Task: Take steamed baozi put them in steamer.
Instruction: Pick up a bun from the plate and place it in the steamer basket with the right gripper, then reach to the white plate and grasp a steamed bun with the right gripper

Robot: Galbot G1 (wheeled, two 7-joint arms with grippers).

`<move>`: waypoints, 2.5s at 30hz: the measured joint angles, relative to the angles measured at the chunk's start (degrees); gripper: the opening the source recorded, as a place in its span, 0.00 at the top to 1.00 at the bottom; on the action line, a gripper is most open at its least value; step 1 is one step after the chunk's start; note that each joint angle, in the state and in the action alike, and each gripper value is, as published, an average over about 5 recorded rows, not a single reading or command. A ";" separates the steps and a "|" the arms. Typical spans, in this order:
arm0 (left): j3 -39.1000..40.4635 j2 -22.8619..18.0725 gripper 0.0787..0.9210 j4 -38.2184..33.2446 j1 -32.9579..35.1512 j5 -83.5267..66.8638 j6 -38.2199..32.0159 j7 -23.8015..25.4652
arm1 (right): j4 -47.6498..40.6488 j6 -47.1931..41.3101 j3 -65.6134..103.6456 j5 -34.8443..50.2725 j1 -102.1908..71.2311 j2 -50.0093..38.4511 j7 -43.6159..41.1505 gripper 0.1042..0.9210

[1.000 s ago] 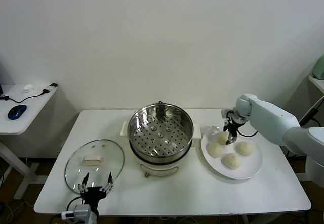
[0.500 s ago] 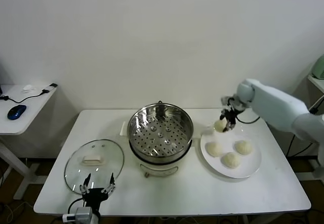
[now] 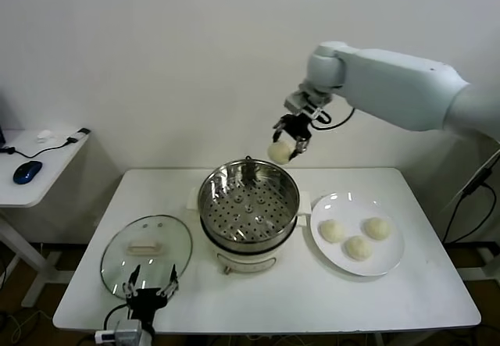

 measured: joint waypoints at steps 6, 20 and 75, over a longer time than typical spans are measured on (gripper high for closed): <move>0.04 0.42 0.12 -0.27 0.81 0.24 -0.22 -0.05 | -0.44 8.20 0.29 -7.07 -2.99 3.69 2.34 0.35; 0.60 0.36 0.12 0.28 0.85 1.06 -0.77 -0.17 | -10.46 17.90 5.71 -25.00 -15.69 9.59 7.64 0.34; -0.10 -0.45 0.12 0.84 -0.35 0.06 -0.55 -0.64 | 8.09 -28.63 -12.51 13.06 -11.12 -22.90 14.63 0.12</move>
